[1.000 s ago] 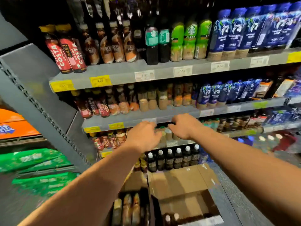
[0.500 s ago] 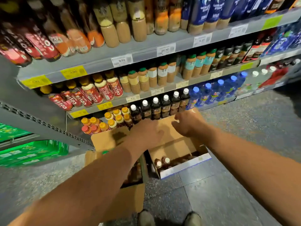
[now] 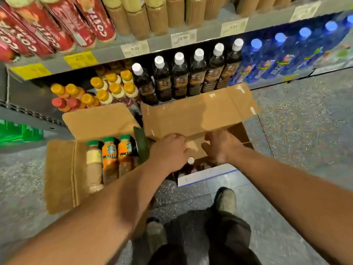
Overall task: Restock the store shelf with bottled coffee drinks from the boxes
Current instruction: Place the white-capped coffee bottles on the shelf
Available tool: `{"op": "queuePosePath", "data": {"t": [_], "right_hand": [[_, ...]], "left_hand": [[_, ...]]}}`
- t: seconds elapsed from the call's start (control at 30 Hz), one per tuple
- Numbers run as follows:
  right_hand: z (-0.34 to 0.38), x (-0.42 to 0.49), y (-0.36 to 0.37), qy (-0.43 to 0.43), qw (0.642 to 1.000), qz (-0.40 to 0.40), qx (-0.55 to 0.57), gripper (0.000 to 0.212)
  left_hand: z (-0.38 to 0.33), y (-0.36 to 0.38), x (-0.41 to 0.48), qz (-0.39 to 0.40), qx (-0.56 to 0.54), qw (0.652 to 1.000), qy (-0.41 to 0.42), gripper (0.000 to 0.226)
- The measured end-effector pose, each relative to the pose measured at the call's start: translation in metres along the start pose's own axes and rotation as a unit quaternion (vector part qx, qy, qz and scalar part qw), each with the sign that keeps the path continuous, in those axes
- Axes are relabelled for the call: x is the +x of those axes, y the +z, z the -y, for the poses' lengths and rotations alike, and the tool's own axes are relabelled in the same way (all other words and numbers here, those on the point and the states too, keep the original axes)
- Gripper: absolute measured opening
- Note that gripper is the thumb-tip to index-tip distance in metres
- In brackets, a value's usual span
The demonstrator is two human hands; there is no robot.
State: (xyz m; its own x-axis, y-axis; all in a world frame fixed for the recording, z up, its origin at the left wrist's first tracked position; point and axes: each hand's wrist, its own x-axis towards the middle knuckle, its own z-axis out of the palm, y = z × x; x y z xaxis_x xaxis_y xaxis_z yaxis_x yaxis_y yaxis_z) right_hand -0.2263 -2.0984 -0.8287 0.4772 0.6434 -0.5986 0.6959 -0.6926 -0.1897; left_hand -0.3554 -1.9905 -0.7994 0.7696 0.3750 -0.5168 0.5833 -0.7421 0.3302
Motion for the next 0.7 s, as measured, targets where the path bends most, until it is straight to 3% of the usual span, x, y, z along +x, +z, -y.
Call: {"op": "queuePosePath", "data": {"t": [0.13, 0.23, 0.37, 0.5, 0.7], "right_hand": [[-0.015, 0.035, 0.060, 0.000, 1.000, 0.017, 0.026, 0.034], [-0.024, 0.064, 0.106, -0.007, 0.998, 0.056, 0.032, 0.040], [-0.031, 0.092, 0.155, -0.015, 0.996, 0.079, 0.031, 0.040], [-0.030, 0.115, 0.186, -0.037, 0.995, 0.085, 0.023, 0.044], [-0.024, 0.138, 0.209, -0.061, 0.994, 0.094, -0.018, 0.032]], "left_hand": [[0.021, 0.061, 0.030, 0.021, 0.028, 0.999, -0.016, 0.040], [0.037, 0.103, 0.052, 0.040, 0.050, 0.998, -0.027, 0.045], [0.055, 0.149, 0.080, 0.047, 0.099, 0.994, -0.024, 0.035], [0.067, 0.183, 0.105, 0.073, 0.160, 0.984, -0.022, 0.032], [0.076, 0.209, 0.127, 0.125, 0.211, 0.969, -0.025, 0.036]]}}
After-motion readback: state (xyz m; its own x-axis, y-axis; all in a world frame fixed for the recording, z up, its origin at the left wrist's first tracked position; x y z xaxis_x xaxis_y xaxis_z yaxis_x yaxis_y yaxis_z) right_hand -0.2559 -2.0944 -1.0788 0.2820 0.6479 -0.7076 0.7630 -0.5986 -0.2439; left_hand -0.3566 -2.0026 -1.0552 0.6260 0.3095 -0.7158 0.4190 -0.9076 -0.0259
